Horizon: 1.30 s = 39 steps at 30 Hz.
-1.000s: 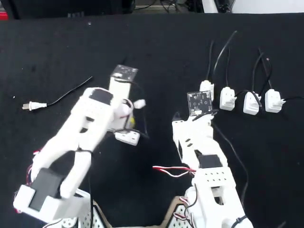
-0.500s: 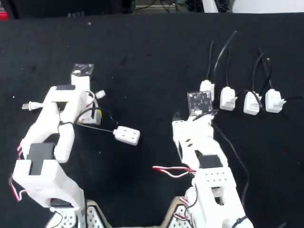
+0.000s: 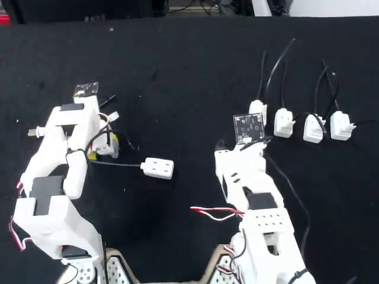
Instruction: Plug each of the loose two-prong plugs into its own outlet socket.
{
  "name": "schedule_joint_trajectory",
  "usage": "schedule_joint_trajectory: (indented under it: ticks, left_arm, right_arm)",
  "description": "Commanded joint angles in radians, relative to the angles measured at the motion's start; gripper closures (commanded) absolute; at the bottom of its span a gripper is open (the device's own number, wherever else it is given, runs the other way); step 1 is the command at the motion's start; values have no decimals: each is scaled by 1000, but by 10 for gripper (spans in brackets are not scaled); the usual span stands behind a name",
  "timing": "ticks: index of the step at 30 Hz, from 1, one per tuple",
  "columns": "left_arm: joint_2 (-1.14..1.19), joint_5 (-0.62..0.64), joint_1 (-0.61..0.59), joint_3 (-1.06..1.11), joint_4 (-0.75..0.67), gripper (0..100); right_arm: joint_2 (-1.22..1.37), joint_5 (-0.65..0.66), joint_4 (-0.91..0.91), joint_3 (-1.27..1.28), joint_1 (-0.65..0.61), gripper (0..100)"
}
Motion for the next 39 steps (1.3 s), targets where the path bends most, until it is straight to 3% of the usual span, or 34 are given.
schedule_joint_trajectory:
  ticks: [1,7,15,18,21,29,39]
  left_arm:
    - [2,6,-64,-13,72,812]
    - [-17,-21,-136,-64,107,812]
    - [-104,-117,-300,-380,190,810]
    - [-34,-12,-354,-450,190,786]
    - [89,190,-386,-496,190,725]
    - [384,641,-390,-662,198,719]
    - [546,726,-400,-857,198,718]
  right_arm:
    - [-27,-9,-21,-54,20,850]
    - [-27,-8,-18,-53,-15,850]
    - [-27,-8,-18,-51,-15,850]
    - [-27,-8,-18,-51,-15,850]
    - [-27,-8,-18,-51,-15,850]
    - [-27,-8,-18,-50,-15,850]
    - [-27,-8,-18,-51,-15,850]
